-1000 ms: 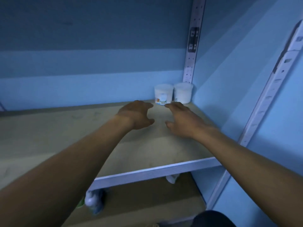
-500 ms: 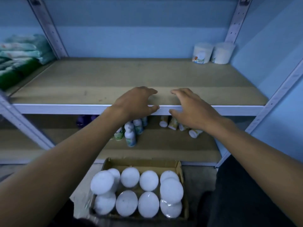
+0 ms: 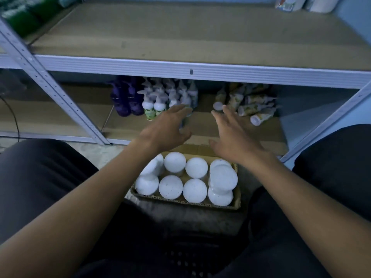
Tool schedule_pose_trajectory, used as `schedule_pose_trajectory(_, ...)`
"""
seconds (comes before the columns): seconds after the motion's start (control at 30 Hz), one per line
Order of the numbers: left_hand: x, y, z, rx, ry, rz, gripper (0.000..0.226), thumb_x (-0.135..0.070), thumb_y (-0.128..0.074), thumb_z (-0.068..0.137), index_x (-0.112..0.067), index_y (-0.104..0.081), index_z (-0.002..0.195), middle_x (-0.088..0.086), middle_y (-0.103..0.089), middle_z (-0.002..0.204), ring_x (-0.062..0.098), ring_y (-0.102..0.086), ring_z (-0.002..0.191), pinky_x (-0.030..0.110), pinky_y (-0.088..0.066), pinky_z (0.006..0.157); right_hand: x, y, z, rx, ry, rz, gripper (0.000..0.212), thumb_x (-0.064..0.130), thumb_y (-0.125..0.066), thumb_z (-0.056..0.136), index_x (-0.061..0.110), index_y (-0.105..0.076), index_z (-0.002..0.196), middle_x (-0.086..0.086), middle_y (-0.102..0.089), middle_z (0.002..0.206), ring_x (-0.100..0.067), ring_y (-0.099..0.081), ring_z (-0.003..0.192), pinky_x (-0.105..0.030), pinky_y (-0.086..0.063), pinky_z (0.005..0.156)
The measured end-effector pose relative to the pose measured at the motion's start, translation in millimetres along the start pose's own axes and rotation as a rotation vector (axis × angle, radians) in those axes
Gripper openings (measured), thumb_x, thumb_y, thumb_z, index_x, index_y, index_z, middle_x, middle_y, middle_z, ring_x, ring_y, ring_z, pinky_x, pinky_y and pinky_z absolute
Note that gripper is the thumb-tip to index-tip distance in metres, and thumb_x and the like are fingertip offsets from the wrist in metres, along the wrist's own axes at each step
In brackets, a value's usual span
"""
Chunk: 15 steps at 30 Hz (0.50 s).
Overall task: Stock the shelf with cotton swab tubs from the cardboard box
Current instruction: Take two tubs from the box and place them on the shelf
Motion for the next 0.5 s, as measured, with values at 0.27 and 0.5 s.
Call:
schedule_pose_trajectory(0.27, 34, -72, -15, 0.150, 0.126, -0.050, 0.071, -0.037, -0.065, 0.090, -0.017, -0.037, 0.152, 0.008, -0.035, 0.156, 0.030, -0.044, 0.136, 0.040, -0.041, 0.108, -22, -72, 1, 0.214, -0.092, -0.033, 0.089, 0.045, -0.064, 0.092, 0.023, -0.009, 0.159, -0.004, 0.003, 0.167, -0.033, -0.006, 0.152, -0.049, -0.032, 0.112)
schedule_pose_trajectory(0.5, 96, -133, -33, 0.350, 0.333, -0.015, 0.080, -0.044, -0.070, 0.084, -0.021, -0.034, 0.152, 0.007, -0.026, 0.161, 0.030, -0.027, 0.146, 0.049, -0.033, 0.114, -56, -112, 1, 0.363, -0.185, -0.128, 0.103, 0.060, -0.072, 0.078, 0.025, -0.015, 0.157, -0.003, -0.008, 0.164, -0.034, -0.017, 0.148, -0.051, -0.039, 0.108)
Point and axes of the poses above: each hand's wrist, its own z-axis towards the middle knuckle, its own y-axis out of the back of the hand, x = y × z, the point moved 8 cm from there along z, towards the middle knuckle
